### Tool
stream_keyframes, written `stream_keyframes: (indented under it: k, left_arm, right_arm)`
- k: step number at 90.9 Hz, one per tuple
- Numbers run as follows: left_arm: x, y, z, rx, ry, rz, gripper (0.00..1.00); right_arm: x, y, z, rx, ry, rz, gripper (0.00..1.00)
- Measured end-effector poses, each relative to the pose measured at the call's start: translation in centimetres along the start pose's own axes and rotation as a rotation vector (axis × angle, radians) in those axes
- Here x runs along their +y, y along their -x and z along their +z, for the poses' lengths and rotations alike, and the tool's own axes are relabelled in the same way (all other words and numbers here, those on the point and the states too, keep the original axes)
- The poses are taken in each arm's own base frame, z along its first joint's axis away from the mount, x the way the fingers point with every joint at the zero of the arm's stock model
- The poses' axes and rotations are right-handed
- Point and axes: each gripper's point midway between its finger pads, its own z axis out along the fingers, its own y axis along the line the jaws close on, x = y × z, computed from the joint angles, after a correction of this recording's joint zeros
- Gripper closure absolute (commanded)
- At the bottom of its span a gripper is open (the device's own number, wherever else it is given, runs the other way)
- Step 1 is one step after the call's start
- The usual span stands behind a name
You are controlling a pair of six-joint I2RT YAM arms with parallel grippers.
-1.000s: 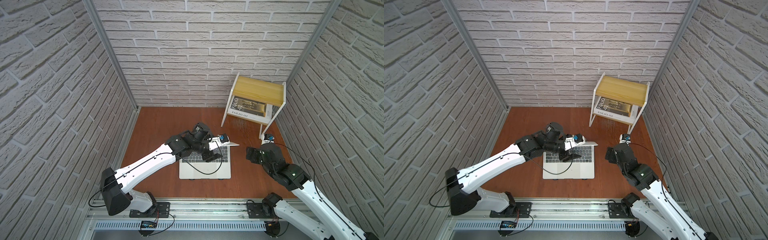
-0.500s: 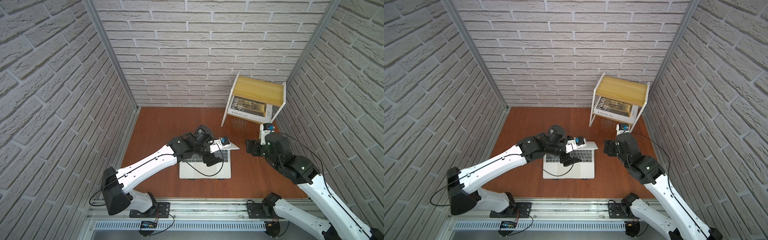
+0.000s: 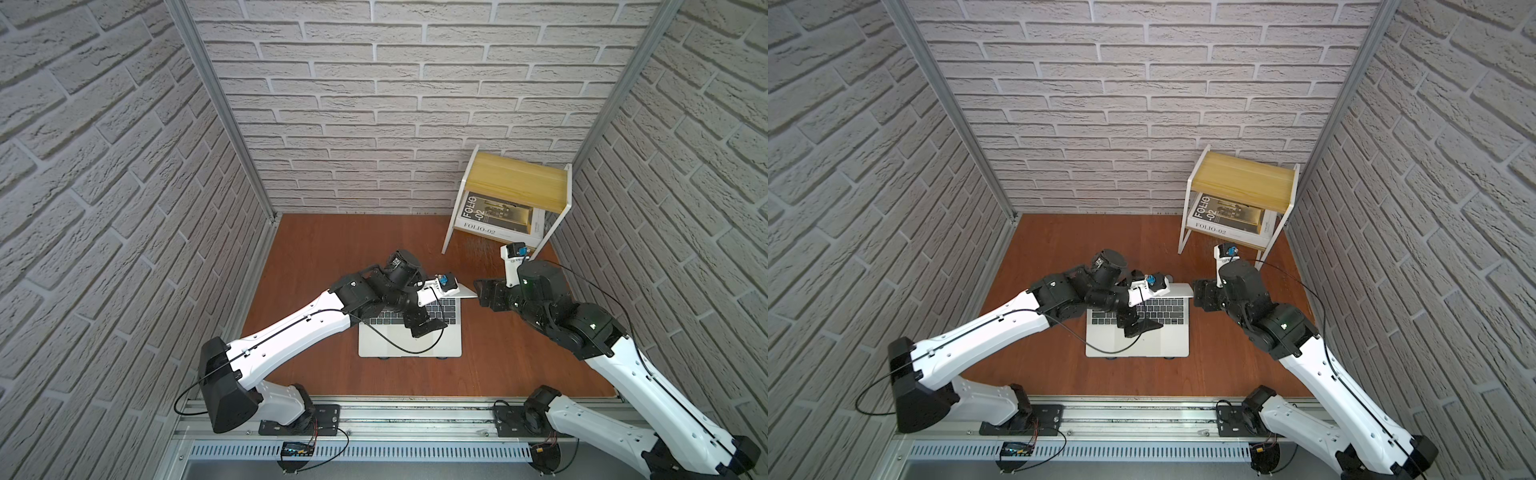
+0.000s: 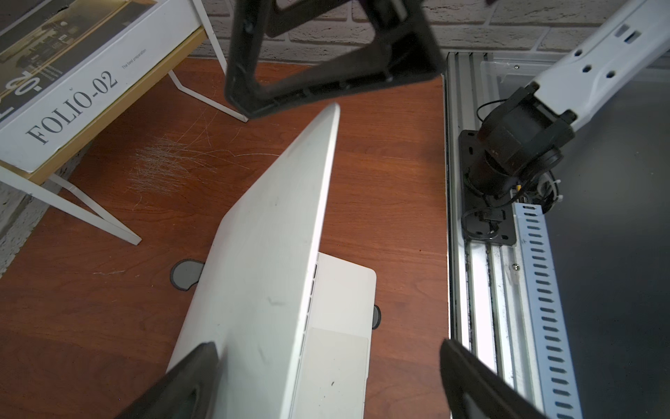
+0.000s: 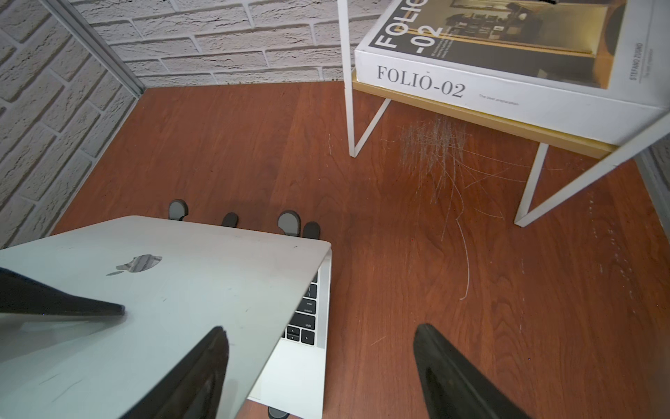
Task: Close the laptop lid and set it aside
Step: Close the lid of the laptop.
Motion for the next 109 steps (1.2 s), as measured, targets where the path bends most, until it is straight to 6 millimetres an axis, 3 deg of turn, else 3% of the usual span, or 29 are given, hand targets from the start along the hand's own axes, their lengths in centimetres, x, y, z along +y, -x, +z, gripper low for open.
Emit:
stream_keyframes:
  k: [40,64,95,109]
  left_arm:
    - [-0.3,0.2,-0.2,-0.011,-0.018,-0.001,0.02]
    - [-1.4,0.9,-1.2,-0.058,-0.061,0.008,0.01]
    - [-4.1,3.5,-5.2,-0.196,-0.138,0.057,0.01]
    - [-3.1,5.8,-8.3,-0.306,-0.039,0.038,0.02]
  right_arm:
    - [5.0,0.2,3.5,0.071,0.067,-0.096,0.16]
    - [5.7,-0.3,4.1,0.065,0.066,-0.106,0.16]
    - [5.1,-0.9,5.0,0.049,0.029,-0.081,0.16]
    - [4.9,-1.0,5.2,0.044,0.019,-0.076,0.16]
